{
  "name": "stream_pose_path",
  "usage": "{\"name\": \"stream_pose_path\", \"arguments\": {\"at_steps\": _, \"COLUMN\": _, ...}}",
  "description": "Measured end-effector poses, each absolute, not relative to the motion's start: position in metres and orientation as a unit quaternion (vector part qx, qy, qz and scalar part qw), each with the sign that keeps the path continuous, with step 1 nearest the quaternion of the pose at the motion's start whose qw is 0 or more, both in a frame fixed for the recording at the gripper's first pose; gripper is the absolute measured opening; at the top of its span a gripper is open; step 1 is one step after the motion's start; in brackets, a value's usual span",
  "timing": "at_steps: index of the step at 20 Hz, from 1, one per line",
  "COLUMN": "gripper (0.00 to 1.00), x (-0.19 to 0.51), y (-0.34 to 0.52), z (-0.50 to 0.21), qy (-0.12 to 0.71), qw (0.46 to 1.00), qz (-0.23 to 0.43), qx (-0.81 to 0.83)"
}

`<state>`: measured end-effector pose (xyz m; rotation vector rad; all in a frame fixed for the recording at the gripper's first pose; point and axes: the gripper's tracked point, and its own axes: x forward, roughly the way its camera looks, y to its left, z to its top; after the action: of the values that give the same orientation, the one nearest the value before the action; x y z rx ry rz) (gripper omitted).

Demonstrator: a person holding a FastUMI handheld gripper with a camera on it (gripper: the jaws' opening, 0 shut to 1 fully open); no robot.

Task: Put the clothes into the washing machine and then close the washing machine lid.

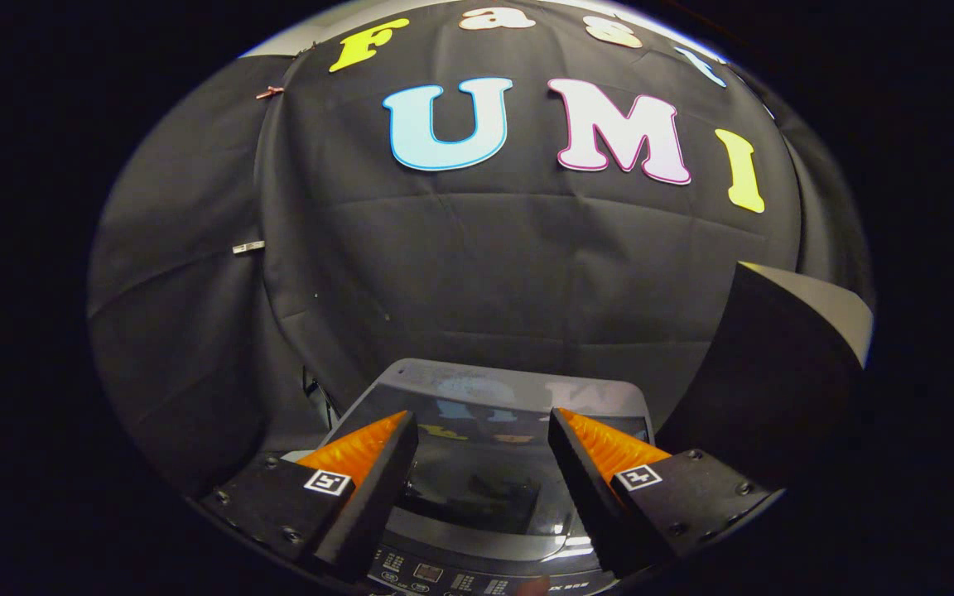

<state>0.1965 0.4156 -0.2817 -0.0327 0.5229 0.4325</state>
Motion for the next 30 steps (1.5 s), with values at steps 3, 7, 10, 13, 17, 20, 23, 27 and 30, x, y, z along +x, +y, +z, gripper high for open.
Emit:
{"name": "stream_pose_path", "arguments": {"at_steps": 3, "gripper": 1.00, "x": 0.180, "y": 0.414, "z": -0.286, "qy": 0.268, "qw": 0.939, "qz": 0.217, "qx": 0.005}}
{"name": "stream_pose_path", "arguments": {"at_steps": 7, "gripper": 1.00, "x": 0.163, "y": 0.416, "z": -0.270, "qy": 0.247, "qw": 0.941, "qz": 0.229, "qx": 0.015}}
{"name": "stream_pose_path", "arguments": {"at_steps": 10, "gripper": 1.00, "x": 0.156, "y": 0.410, "z": -0.251, "qy": 0.220, "qw": 0.948, "qz": 0.227, "qx": 0.022}}
{"name": "stream_pose_path", "arguments": {"at_steps": 13, "gripper": 0.99, "x": 0.151, "y": 0.403, "z": -0.236, "qy": 0.196, "qw": 0.955, "qz": 0.223, "qx": 0.027}}
{"name": "stream_pose_path", "arguments": {"at_steps": 17, "gripper": 0.99, "x": 0.145, "y": 0.392, "z": -0.215, "qy": 0.184, "qw": 0.959, "qz": 0.215, "qx": 0.023}}
{"name": "stream_pose_path", "arguments": {"at_steps": 20, "gripper": 0.99, "x": 0.140, "y": 0.382, "z": -0.189, "qy": 0.157, "qw": 0.965, "qz": 0.210, "qx": 0.022}}
{"name": "stream_pose_path", "arguments": {"at_steps": 23, "gripper": 0.99, "x": 0.132, "y": 0.371, "z": -0.162, "qy": 0.132, "qw": 0.970, "qz": 0.205, "qx": 0.021}}
{"name": "stream_pose_path", "arguments": {"at_steps": 27, "gripper": 0.99, "x": 0.115, "y": 0.354, "z": -0.114, "qy": 0.084, "qw": 0.976, "qz": 0.202, "qx": 0.024}}
{"name": "stream_pose_path", "arguments": {"at_steps": 30, "gripper": 0.99, "x": 0.100, "y": 0.338, "z": -0.083, "qy": 0.058, "qw": 0.977, "qz": 0.201, "qx": 0.032}}
